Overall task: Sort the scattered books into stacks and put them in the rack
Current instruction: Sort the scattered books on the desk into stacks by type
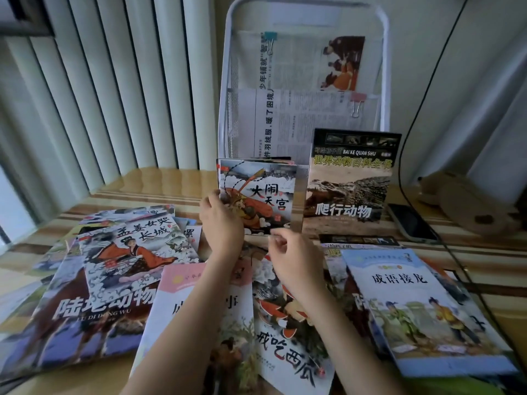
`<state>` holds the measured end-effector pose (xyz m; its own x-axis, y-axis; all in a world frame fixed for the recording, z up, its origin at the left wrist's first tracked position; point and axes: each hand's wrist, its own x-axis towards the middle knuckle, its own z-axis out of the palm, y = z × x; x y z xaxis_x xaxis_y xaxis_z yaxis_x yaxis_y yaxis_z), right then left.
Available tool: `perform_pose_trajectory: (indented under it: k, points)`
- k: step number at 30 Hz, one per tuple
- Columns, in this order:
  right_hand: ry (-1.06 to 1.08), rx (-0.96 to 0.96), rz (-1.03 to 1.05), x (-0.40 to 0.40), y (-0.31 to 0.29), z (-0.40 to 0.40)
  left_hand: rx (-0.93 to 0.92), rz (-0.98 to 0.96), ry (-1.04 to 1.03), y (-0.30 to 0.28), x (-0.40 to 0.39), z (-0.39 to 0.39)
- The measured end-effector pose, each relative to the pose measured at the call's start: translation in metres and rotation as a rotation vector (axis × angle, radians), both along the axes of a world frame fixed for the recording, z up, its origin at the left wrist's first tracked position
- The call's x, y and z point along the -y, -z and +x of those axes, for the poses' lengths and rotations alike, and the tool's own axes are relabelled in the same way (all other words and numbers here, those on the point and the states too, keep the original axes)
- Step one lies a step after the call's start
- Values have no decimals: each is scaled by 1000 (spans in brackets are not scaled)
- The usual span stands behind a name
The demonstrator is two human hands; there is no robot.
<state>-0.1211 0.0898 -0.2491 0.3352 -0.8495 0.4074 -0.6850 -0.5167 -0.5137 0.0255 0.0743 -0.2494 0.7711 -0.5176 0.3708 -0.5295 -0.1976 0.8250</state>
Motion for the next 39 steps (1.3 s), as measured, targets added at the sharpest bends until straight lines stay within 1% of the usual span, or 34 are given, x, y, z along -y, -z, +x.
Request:
perform_pose_trajectory:
  k: [2,3,6,8,10,12,13,14,16,18,20,21,23,25,27,28,29,31,32,33,35,36,37,39]
  points:
    - [-65,27,70,-17,3,5,74,77,6,-8,-5,-3]
    - [-86,-6,94,-24,5,8,111,125,29,-12,-10,-4]
    - [-169,-240,127,-42,9,15,197,255,89,-19,-35,3]
    - [-224,-351,130,-48,11,18,250,377,78,-16,-59,17]
    - [-250,-356,139,-47,13,22,255,522,78,-12,-84,30]
    - [-247,-324,115,-46,13,24,192,589,160,-6,-101,35]
    - [-241,-308,69,-46,13,26,144,553,212,-3,-110,34]
    - [-231,-282,1,-47,14,28,78,472,261,-2,-118,32]
    - [-246,-144,-134,-47,17,29,-90,251,336,-3,-130,29]
    - [-310,48,-161,-47,16,26,-266,90,381,-7,-139,31]
    - [-322,191,-113,-47,12,21,-451,-23,381,-8,-145,38]
    - [-301,279,-88,-46,11,19,-511,-33,378,-7,-148,39]
    - [-210,507,-38,-43,10,15,-553,63,402,-5,-151,39]
    - [-124,723,65,-37,11,11,-596,146,497,-5,-153,31]
    - [-81,886,221,-31,8,6,-618,125,570,-9,-152,20]
    - [-66,927,311,-30,7,3,-633,86,569,-10,-149,15]
    - [-62,920,403,-28,5,0,-641,47,542,-13,-145,12]
    - [-119,809,565,-28,5,-5,-647,-28,479,-20,-135,7]
    - [-156,735,616,-28,5,-9,-614,-56,473,-25,-130,2]
    - [-178,677,622,-27,5,-14,-559,-71,481,-29,-124,-2]
    - [-185,635,517,-21,-1,-30,-473,-99,530,-38,-111,-16]
    - [-165,620,444,-19,-8,-41,-465,-116,560,-42,-104,-25]
    - [-118,580,365,-16,-15,-54,-462,-128,582,-45,-95,-35]
    - [70,425,247,-3,-25,-85,-459,-131,607,-46,-75,-58]
